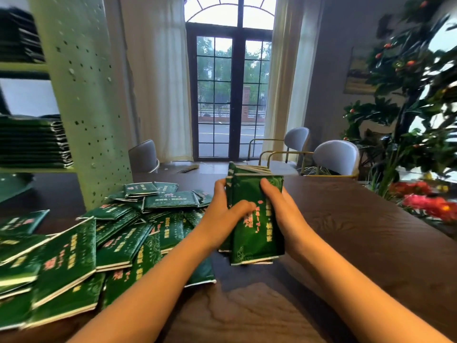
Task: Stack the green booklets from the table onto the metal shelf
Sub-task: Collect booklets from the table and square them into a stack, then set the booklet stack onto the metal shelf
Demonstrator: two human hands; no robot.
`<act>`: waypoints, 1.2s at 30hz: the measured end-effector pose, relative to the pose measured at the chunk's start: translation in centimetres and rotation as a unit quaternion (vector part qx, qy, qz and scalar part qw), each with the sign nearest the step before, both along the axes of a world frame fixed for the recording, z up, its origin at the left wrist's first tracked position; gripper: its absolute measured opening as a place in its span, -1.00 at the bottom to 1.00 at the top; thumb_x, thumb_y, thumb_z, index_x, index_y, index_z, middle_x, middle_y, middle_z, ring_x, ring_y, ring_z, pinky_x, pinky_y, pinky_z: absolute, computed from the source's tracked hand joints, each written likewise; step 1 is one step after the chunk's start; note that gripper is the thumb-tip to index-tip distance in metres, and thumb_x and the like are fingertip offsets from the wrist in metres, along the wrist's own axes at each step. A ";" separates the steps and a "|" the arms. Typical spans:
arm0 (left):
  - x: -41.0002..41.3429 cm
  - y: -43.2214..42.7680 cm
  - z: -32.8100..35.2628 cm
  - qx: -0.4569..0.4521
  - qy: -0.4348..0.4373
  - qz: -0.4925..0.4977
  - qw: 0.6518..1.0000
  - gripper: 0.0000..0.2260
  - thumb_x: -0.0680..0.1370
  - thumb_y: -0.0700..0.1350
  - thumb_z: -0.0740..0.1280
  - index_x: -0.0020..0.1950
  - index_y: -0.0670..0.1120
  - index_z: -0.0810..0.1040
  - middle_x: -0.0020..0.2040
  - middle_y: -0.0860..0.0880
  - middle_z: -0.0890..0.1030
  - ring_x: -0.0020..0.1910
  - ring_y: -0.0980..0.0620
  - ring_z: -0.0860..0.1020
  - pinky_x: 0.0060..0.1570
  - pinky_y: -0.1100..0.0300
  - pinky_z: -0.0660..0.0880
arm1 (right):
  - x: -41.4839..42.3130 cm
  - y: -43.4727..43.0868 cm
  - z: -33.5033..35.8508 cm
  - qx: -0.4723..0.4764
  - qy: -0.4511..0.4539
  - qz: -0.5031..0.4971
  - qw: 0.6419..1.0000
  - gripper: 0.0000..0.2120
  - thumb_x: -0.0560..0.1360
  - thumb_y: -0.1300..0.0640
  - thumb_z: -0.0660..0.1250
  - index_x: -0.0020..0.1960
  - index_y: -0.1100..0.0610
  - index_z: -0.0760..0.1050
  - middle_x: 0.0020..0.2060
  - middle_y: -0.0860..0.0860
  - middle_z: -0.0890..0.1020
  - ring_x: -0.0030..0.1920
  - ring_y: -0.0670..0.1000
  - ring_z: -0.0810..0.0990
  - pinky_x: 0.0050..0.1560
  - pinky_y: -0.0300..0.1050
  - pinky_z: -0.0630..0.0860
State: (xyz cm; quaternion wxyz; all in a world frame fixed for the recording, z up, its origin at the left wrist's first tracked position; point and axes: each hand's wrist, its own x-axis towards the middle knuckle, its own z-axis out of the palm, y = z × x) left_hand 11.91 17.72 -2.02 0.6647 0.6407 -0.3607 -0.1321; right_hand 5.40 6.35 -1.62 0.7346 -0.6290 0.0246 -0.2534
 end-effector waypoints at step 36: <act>-8.4 8.5 -4.4 -0.061 0.163 -0.023 0.984 0.16 0.02 0.45 0.47 0.49 -0.02 0.19 0.13 0.03 0.65 0.03 0.17 0.64 -0.14 0.33 0.56 | -8.6 7.2 -3.4 -0.214 0.004 0.056 0.975 -0.30 0.29 -0.08 0.41 0.38 0.02 0.29 0.15 -0.11 0.59 0.19 -0.12 0.56 0.12 -0.25 0.50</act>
